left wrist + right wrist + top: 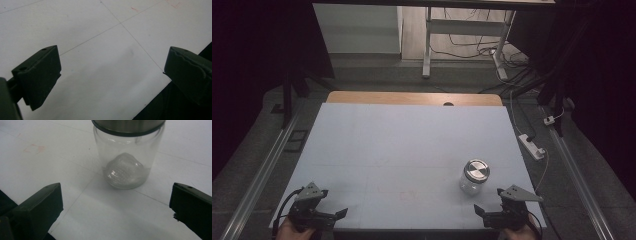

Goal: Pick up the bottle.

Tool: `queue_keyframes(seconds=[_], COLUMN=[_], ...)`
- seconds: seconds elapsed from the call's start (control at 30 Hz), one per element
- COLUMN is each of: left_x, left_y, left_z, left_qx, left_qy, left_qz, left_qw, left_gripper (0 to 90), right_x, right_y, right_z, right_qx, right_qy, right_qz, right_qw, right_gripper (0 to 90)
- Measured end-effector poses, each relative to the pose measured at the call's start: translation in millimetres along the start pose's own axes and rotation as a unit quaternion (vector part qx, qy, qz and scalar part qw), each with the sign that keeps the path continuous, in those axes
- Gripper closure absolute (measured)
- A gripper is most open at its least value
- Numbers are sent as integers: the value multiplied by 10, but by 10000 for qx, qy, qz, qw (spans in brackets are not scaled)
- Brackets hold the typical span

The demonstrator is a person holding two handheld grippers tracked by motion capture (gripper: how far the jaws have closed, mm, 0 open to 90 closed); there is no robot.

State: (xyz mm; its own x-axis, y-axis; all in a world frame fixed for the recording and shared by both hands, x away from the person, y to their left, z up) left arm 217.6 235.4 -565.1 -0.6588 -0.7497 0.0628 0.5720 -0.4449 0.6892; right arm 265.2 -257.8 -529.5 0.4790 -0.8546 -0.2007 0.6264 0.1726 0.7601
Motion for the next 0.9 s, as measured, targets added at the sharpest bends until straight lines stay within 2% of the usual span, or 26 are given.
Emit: queue_keyframes(seconds=[0.13,0.2,0.37,0.43,0.7,0.9], left_x=[1,-1,-6,-6,-10,-12], left_y=[4,7,10,9,5,5], left_z=[2,1,3,2,2,-4], left_qx=[31,48,70,61,48,33], left_qy=[3,-9,-15,-13,-40,-36], left_qz=[5,22,45,47,60,68], left_qw=[10000,10000,10000,10000,10000,10000], left_gripper=[16,15,15,15,15,15], right_x=[22,43,46,54,113,148], right_y=[25,50,90,121,182,220], right_z=[-57,-91,-135,-171,-269,-340], right_qx=[38,96,168,207,145,84], right_qy=[14,55,254,226,215,183], right_qz=[21,-42,-121,-20,-141,-109], right_qw=[10000,9999,9995,9995,9996,9997], right_gripper=[0,0,0,0,0,0])
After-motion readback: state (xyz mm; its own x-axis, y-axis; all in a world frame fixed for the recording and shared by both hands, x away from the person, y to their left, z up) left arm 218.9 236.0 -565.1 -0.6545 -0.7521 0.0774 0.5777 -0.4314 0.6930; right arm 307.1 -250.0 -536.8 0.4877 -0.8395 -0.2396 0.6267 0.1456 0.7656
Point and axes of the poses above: each handheld gripper's, and its own axes: z roughly backward along the jaws, y roughly out of its top, x roughly to its right, the point moved 6 cm from there along -z, roughly forward along the jaws, and after that the axes turned 10 degrees about -z, right-handed, at the moved point
